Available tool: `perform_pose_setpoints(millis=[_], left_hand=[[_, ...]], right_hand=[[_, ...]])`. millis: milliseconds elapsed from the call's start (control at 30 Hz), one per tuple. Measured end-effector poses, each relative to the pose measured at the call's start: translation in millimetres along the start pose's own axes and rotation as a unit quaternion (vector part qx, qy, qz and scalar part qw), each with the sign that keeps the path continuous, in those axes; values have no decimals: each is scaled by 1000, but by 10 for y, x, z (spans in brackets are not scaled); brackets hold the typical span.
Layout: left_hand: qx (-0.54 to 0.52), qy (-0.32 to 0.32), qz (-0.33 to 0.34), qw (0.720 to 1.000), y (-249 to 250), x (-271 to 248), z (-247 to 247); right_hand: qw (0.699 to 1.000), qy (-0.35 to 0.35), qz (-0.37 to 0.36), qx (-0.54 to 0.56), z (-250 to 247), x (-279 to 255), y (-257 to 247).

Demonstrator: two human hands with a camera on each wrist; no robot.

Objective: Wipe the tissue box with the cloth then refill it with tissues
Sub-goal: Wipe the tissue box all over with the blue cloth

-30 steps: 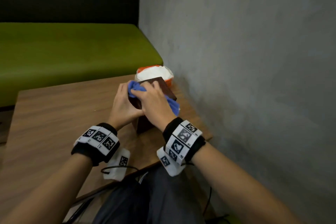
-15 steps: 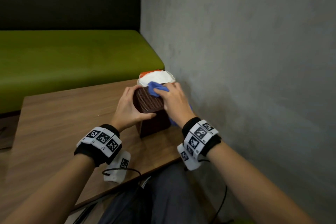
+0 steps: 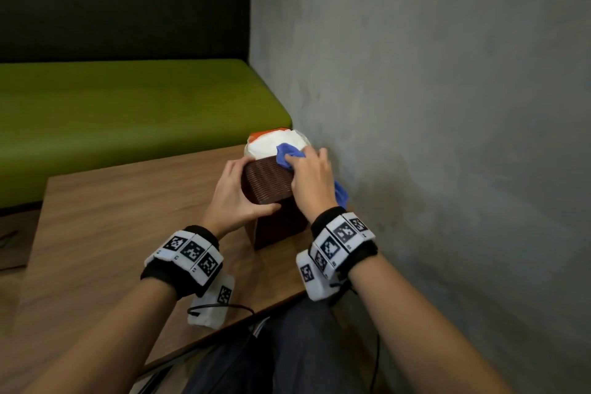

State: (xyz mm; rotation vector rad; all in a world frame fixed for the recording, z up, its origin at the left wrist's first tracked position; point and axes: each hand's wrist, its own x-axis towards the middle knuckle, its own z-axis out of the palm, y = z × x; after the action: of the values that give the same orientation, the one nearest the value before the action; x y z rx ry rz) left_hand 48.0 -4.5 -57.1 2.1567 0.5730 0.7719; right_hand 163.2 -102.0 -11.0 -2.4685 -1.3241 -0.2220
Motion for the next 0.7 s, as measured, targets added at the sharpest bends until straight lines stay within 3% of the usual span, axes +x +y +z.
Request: perform_pose_setpoints(millis=[100,200,367,500,567,633,700], left_hand=[[-18,12,-5,1000,9,4,-12],[-17,13,13,1000,-23,-10,-29],[3,-4,-3,1000,-11,17,32],[-27,9,-22,999,-30,23,14],[-29,4,-16,999,-35,18,-3],[-13,-3,-9,1000,-32,17,-8],[-4,-9,-11,1000,-33,9,-1]], right_hand=[[995,-27,-94,12,54,-110,-319],[987,-33,-146,54,23,-209,-219],[1000,-10,-17,13,-20,20,93],[993,-29,-112,37,67,-69,-212],[986,-25,-148,65,48,-152,-136],[990,-7,-125,66,31,-103,65],[998,-13,-47,33,12,55,204]])
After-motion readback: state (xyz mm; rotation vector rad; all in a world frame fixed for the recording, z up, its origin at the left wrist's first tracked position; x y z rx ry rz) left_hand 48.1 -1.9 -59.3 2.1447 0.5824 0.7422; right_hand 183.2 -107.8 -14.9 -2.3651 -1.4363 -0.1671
